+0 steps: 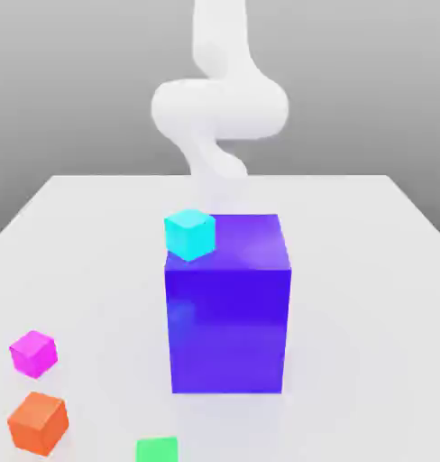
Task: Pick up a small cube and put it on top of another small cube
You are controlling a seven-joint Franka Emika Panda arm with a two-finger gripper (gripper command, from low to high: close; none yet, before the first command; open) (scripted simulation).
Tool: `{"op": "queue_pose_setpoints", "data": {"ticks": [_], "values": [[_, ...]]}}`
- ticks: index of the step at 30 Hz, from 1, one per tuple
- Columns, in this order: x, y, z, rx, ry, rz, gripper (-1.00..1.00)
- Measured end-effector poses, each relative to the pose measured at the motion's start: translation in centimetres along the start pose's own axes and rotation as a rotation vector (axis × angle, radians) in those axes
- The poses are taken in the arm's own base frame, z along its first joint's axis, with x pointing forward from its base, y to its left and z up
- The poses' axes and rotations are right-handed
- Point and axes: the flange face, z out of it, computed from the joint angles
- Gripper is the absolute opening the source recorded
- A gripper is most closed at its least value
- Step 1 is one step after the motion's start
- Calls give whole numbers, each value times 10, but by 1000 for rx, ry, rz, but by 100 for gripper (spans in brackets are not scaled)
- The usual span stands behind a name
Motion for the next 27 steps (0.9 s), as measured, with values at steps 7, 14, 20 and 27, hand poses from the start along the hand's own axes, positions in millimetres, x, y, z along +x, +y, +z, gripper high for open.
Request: {"op": "queue_pose_setpoints", "data": {"ticks": [7,14,20,27], "values": [[33,94,142,-143,-146,116,0],[28,221,247,-308,-249,241,0],[1,351,295,-479,-303,362,0],[-46,455,325,-638,-344,418,0]]}}
